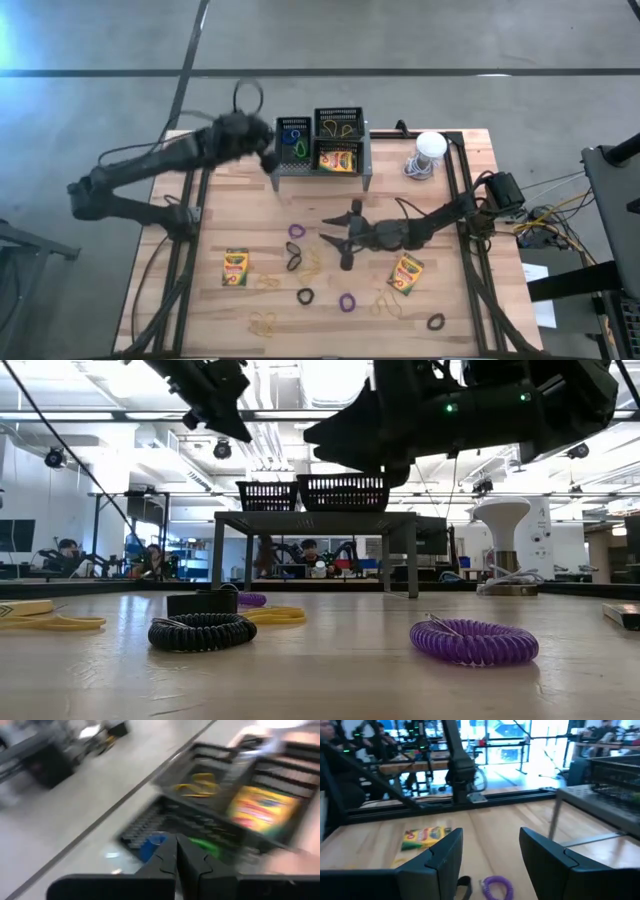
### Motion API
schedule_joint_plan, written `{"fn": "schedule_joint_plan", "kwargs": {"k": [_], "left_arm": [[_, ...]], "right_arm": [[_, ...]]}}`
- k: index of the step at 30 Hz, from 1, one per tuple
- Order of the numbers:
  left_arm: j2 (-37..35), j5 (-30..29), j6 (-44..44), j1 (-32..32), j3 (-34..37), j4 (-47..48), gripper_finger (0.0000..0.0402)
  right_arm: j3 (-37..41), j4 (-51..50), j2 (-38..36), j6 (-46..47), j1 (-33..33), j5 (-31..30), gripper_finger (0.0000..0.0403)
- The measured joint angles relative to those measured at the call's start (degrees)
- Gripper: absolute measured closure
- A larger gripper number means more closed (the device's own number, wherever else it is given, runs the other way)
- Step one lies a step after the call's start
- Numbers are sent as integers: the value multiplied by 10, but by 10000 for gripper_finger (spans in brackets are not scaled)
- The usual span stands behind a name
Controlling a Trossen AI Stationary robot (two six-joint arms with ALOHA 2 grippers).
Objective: Pick & Place Office Desk Supplies
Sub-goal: Put the crayon box into the bottom black bin on the shelf
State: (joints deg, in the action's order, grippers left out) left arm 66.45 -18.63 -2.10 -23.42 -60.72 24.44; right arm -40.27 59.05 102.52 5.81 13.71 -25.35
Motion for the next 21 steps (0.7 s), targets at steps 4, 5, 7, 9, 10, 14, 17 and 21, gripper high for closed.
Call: {"fn": "schedule_joint_plan", "kwargs": {"k": [4,5,7,9,10,14,17,21], "left_arm": [[-44,2,4,101,123,-137,396],[-49,2,4,126,152,-176,396],[-54,2,0,182,210,-256,396],[-49,2,-7,237,261,-337,396],[-42,3,-7,264,285,-376,396],[3,2,14,355,359,-533,396],[54,-27,60,403,374,-584,396],[135,-81,116,444,353,-593,396]], "right_arm": [[5,0,0,2,12,21,211],[8,-1,-2,4,16,26,211],[14,-2,-5,14,23,38,211],[23,-8,-9,32,30,57,211],[26,-17,-12,44,33,71,211],[34,-94,-30,103,37,159,211],[32,-195,-57,165,42,221,211],[14,-414,-118,225,65,239,211]]}}
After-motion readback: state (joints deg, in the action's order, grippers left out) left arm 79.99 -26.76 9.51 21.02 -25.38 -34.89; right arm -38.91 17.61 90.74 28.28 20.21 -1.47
